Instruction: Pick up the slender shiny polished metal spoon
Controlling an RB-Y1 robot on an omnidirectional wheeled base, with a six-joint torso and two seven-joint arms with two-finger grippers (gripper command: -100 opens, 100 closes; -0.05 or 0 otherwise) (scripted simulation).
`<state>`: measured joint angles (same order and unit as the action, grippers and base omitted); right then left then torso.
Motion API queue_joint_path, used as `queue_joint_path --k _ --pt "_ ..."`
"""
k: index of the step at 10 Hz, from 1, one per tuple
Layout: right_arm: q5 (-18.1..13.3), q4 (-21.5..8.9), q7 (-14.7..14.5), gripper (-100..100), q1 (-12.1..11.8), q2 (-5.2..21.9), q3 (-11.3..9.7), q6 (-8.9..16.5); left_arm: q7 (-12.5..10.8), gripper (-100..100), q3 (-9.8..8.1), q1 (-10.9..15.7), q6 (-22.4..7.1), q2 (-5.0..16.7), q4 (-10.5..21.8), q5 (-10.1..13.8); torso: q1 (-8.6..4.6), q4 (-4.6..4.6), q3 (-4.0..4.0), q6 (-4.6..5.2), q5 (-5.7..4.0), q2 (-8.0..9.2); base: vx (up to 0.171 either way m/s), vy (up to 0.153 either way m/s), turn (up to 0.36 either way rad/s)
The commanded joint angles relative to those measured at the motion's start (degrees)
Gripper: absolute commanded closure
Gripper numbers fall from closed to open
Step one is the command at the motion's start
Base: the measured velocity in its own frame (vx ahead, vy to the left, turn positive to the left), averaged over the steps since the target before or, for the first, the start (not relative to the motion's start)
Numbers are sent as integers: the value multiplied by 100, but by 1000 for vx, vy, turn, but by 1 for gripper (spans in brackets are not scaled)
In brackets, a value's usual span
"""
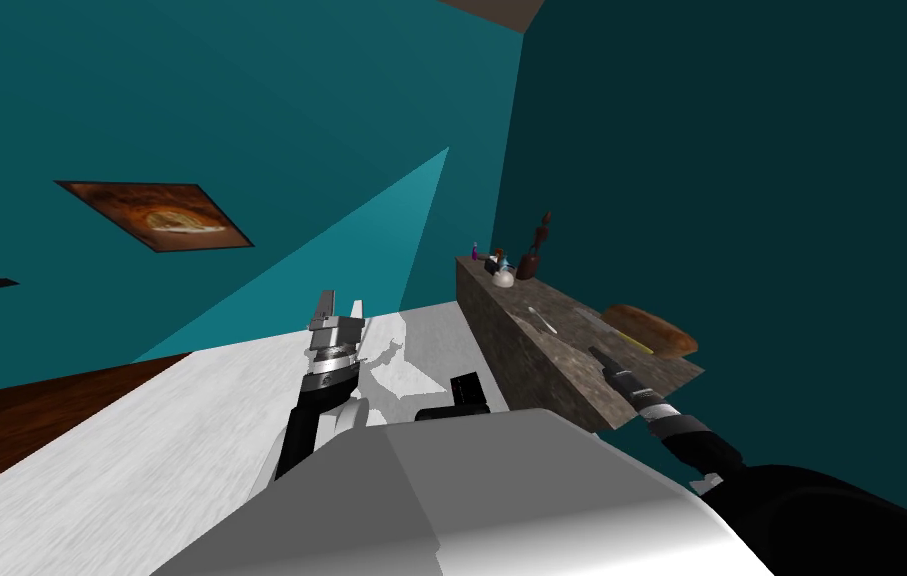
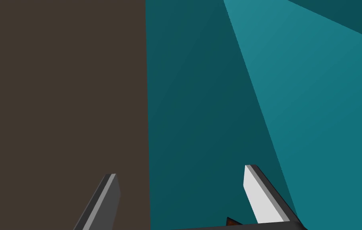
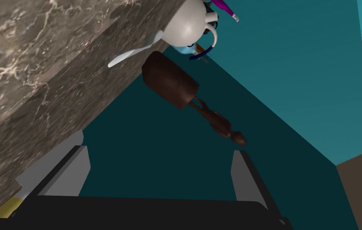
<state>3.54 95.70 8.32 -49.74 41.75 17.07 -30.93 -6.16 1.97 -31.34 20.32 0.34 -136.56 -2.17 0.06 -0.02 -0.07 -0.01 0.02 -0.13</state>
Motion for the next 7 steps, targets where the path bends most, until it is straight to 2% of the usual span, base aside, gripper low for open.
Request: queue_joint_path --k 1,2,5,6,7 --pt "-25 -35 -39 -100 -144 196 34 68 0 0 0 0 0 0 0 0 0 0 0 0 0 0 25 29 -15" --pt "-74 -242 -79 -100 -332 412 64 91 0 0 0 0 0 0 0 0 2 1 1 -1 1 2 35 27 18" --pt "-74 -242 -79 -100 -332 459 64 91 0 0 0 0 0 0 0 0 2 1 1 -3 0 3 23 24 4" --pt "-130 -441 -123 -100 -520 719 79 112 0 0 0 0 0 0 0 0 -1 1 1 -3 -1 2 53 24 65" --pt "-130 -441 -123 -100 -520 719 79 112 0 0 0 0 0 0 0 0 0 -1 -4 -3 0 -7 35 8 48"
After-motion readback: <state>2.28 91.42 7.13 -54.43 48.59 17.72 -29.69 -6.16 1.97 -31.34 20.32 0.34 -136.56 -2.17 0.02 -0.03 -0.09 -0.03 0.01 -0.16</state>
